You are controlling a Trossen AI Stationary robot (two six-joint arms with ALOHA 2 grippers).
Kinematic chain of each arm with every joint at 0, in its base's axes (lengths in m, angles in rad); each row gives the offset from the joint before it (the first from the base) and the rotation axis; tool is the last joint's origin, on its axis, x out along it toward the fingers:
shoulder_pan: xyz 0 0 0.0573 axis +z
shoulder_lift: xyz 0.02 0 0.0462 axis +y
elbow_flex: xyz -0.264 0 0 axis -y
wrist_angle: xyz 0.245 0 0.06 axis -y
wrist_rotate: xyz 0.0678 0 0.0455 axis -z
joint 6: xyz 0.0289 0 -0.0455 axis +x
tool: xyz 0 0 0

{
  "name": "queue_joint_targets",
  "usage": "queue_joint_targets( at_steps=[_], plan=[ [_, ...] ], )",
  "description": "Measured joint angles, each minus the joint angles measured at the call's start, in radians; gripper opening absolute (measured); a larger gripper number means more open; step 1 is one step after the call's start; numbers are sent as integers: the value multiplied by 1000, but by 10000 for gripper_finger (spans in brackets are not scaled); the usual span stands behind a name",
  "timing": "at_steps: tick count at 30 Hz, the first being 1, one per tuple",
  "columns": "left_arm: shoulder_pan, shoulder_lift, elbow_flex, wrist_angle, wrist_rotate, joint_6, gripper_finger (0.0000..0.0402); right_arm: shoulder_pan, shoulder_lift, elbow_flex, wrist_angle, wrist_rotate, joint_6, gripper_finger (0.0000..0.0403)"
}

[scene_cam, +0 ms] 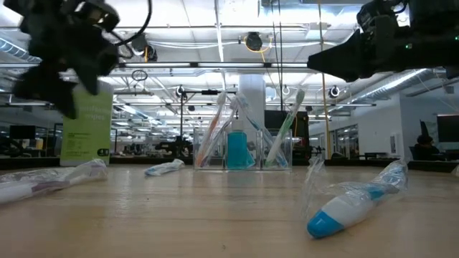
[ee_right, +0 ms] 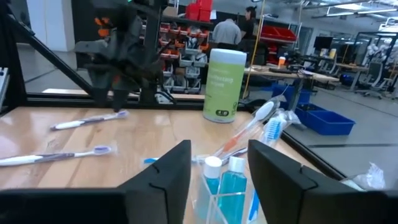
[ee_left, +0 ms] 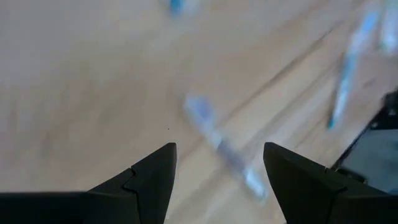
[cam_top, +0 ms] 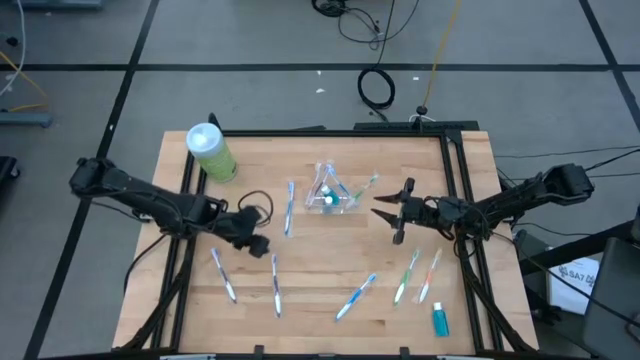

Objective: Pick & Place toothbrushing station
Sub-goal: Put the right violet toothbrush into the left section of the transparent organizer

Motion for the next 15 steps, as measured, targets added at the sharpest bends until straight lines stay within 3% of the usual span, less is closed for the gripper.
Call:
queue_joint_targets(
  at_steps=[7, 15],
  plan=[
    [-149, 0, 0, -197, 80, -424, 246, 0, 0, 0, 0, 2, -5, 187],
    [-334, 74, -1, -257, -3, -823, 246, -1, 0, 0, 2, 3, -46, 194]
  ],
)
